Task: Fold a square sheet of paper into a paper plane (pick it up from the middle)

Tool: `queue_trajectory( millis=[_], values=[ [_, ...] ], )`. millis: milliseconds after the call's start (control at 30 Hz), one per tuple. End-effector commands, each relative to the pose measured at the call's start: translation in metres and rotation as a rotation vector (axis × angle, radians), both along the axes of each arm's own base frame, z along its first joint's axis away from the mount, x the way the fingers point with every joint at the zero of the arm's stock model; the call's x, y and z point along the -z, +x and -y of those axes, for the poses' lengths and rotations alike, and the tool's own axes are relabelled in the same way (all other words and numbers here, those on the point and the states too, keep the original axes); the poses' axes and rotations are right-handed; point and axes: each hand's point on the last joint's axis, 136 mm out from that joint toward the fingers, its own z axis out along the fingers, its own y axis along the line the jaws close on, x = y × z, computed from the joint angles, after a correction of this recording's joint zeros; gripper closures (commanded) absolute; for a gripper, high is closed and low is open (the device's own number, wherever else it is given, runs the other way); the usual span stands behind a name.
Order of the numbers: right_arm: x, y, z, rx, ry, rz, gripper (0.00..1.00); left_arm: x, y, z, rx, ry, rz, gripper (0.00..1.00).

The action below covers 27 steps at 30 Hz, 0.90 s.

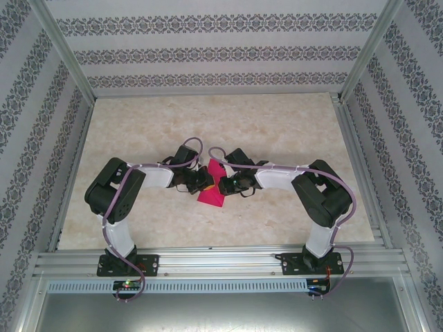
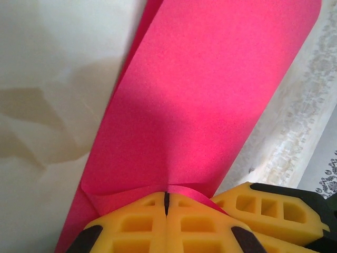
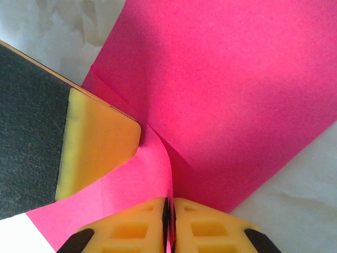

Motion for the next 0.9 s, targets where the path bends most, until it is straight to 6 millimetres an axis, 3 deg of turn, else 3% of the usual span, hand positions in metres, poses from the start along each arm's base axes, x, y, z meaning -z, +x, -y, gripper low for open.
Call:
queue_trajectory(
  millis=[0, 167, 333, 400, 467, 600, 733, 867],
  values=[
    [0.007, 0.001, 0.003, 0.019, -0.005, -0.028, 0.82, 0.037, -0.015, -0.020, -0.009, 0.102, -0.056, 1.00],
    [-0.022, 0.009, 0.003, 0.061, 0.034, 0.020, 0.67, 0.042, -0.020, -0.023, -0.002, 0.113, -0.064, 1.00],
    [-0.048, 0.014, 0.029, 0.168, -0.004, 0.092, 0.55, 0.040, -0.019, -0.022, 0.004, 0.112, -0.059, 1.00],
    [-0.056, 0.010, 0.030, 0.186, 0.026, 0.098, 0.52, 0.039, -0.019, -0.022, 0.008, 0.113, -0.056, 1.00],
    [-0.066, 0.000, 0.017, 0.146, 0.120, 0.069, 0.54, 0.037, -0.018, -0.021, 0.010, 0.112, -0.052, 1.00],
    [-0.074, -0.020, -0.017, 0.091, 0.272, -0.005, 0.74, 0.035, -0.017, -0.020, 0.014, 0.109, -0.048, 1.00],
    [-0.060, -0.033, -0.038, 0.077, 0.299, -0.096, 0.91, 0.033, -0.015, -0.019, 0.015, 0.106, -0.046, 1.00],
    [-0.045, -0.036, -0.048, 0.087, 0.309, -0.157, 0.93, 0.032, -0.015, -0.020, 0.020, 0.111, -0.044, 1.00]
  ],
)
